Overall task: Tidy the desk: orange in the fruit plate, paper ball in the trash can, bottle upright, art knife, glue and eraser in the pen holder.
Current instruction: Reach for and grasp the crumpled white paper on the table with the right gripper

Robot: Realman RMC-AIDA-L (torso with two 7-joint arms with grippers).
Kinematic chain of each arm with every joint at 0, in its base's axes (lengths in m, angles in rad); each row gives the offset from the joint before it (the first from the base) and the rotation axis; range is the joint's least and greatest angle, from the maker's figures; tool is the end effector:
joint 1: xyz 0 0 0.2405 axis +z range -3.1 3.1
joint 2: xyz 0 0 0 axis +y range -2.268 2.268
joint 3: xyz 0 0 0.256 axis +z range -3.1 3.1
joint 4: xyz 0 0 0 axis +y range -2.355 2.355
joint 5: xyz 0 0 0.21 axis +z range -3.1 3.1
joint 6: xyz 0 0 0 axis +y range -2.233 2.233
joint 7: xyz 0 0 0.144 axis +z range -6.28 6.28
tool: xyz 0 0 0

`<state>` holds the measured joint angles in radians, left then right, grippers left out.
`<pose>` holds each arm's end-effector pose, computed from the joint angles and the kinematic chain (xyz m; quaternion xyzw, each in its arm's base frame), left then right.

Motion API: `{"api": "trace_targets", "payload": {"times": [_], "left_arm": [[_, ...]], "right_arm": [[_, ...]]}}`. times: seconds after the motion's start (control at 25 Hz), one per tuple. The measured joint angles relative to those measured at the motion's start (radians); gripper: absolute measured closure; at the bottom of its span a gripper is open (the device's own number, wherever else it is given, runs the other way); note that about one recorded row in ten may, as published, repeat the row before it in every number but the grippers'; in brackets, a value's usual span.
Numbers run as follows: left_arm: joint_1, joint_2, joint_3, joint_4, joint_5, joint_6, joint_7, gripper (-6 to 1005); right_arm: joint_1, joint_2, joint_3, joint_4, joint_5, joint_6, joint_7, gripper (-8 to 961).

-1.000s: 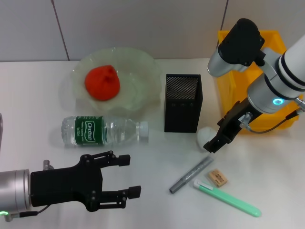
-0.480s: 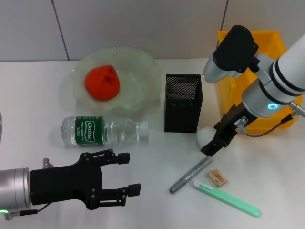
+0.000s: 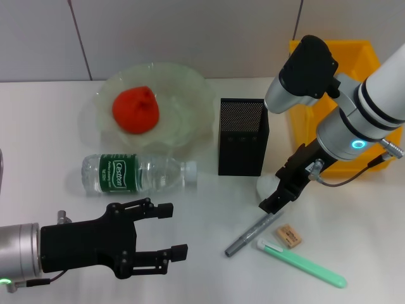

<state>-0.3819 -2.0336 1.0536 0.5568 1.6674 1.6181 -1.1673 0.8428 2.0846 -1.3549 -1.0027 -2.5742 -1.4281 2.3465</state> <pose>-0.2726 0.2753 -0.0231 -0.9422 -0.1576 -0.2873 0.0692 0.1568 0.3908 -0.0371 -0.9473 0.2266 -0.1885 0.1256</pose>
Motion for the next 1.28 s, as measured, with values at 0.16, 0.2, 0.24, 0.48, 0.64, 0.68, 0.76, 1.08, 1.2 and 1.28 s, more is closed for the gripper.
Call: {"api": "trace_targets", "payload": {"times": [0.16, 0.2, 0.24, 0.48, 0.64, 0.68, 0.76, 1.08, 1.2, 1.28], "left_arm": [[0.000, 0.000, -0.001, 0.000, 0.000, 0.002, 0.000, 177], [0.000, -0.001, -0.001, 0.000, 0.000, 0.002, 0.000, 177], [0.000, -0.001, -0.001, 0.000, 0.000, 0.002, 0.000, 177], [0.000, -0.002, -0.001, 0.000, 0.002, 0.002, 0.000, 177], [0.000, -0.002, -0.001, 0.000, 0.001, 0.002, 0.000, 178], [0.000, -0.002, -0.001, 0.000, 0.001, 0.002, 0.000, 178], [0.000, -0.002, -0.001, 0.000, 0.001, 0.002, 0.000, 178], [-0.001, -0.002, -0.001, 0.000, 0.000, 0.002, 0.001, 178], [-0.002, -0.002, -0.001, 0.000, 0.000, 0.003, 0.001, 178], [-0.003, -0.002, -0.001, 0.000, 0.000, 0.003, 0.001, 178]], "right_arm": [[-0.006, -0.001, 0.007, -0.008, -0.004, 0.006, 0.005, 125], [-0.009, -0.001, 0.007, -0.016, -0.005, 0.007, 0.005, 125], [-0.009, -0.001, 0.007, -0.016, -0.005, 0.007, 0.005, 125], [-0.011, -0.002, 0.010, -0.020, -0.008, 0.009, 0.008, 124], [-0.012, -0.003, 0.000, -0.014, -0.014, 0.034, 0.008, 124], [-0.012, -0.003, -0.003, -0.012, -0.015, 0.040, 0.008, 124], [-0.012, -0.003, -0.006, -0.010, -0.018, 0.045, 0.008, 124], [-0.005, -0.001, -0.041, 0.022, -0.018, 0.077, 0.009, 125], [-0.003, 0.000, -0.047, 0.034, -0.018, 0.091, 0.009, 125], [-0.002, 0.000, -0.048, 0.041, -0.019, 0.103, 0.009, 125]]}}
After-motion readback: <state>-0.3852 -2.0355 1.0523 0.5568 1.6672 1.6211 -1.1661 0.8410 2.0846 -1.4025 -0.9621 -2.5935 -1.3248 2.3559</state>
